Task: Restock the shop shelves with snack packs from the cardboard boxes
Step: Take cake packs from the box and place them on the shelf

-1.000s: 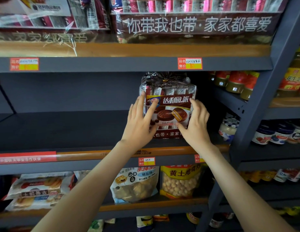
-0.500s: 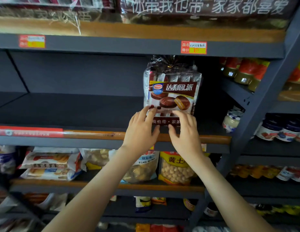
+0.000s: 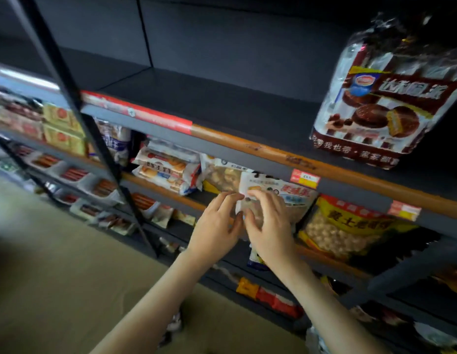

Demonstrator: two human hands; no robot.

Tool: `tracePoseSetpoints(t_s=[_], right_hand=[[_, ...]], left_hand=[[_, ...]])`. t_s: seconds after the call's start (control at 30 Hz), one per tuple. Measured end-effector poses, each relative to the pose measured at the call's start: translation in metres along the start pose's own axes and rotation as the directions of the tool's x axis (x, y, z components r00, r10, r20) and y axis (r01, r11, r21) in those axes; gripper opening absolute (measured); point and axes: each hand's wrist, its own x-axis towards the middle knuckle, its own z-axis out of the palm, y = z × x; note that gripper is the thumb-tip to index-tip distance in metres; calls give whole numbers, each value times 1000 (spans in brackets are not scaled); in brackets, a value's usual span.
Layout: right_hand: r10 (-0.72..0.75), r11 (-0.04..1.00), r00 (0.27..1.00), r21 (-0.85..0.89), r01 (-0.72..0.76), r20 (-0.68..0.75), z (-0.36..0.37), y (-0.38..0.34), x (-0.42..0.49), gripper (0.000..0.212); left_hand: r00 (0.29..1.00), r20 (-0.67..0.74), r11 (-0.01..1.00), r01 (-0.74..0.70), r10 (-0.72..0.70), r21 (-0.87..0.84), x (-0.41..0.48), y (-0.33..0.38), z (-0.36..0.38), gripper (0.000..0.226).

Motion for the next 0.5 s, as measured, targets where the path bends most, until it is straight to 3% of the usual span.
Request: tracePoseSetpoints(t_s=[0.2,0.5], right_hand=[[9,1000,970,9,-11,242,75,-13,-23,27],[233,971,744,-107,-213,627,210,-50,-61,33]], left_hand=[[943,126,951,311,-308,1,-63,-73,-11,34],[624,201,650,754,-755,99,-199,-216,-68,34]])
